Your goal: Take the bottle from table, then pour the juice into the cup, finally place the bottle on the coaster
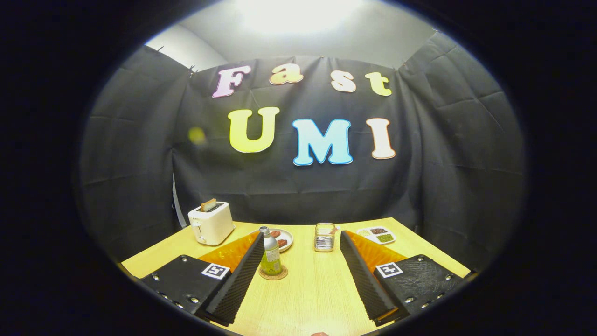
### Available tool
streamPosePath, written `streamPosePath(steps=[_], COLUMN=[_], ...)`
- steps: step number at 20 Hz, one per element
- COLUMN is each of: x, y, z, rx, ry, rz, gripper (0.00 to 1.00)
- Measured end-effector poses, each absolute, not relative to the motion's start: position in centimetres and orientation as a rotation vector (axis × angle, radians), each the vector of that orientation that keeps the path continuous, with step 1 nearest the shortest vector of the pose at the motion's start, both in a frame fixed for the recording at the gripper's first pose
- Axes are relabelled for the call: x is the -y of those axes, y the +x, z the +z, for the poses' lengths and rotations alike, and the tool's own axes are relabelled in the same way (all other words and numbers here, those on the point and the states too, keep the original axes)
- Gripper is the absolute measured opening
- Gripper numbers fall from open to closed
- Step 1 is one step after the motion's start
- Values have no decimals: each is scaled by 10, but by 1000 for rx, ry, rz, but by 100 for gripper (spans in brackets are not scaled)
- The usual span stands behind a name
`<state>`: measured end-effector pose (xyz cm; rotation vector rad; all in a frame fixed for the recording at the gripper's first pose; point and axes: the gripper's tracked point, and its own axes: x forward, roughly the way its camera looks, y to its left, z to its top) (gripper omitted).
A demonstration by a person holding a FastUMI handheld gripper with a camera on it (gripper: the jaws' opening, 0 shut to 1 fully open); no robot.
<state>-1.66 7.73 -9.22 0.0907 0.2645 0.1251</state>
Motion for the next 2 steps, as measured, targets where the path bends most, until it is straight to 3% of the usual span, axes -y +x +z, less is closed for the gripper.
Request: streamPosePath(steps=[2], x=[-71], y=[-23], z=[-87], rx=[-252], ry=[97], rz=[105], gripper=[99])
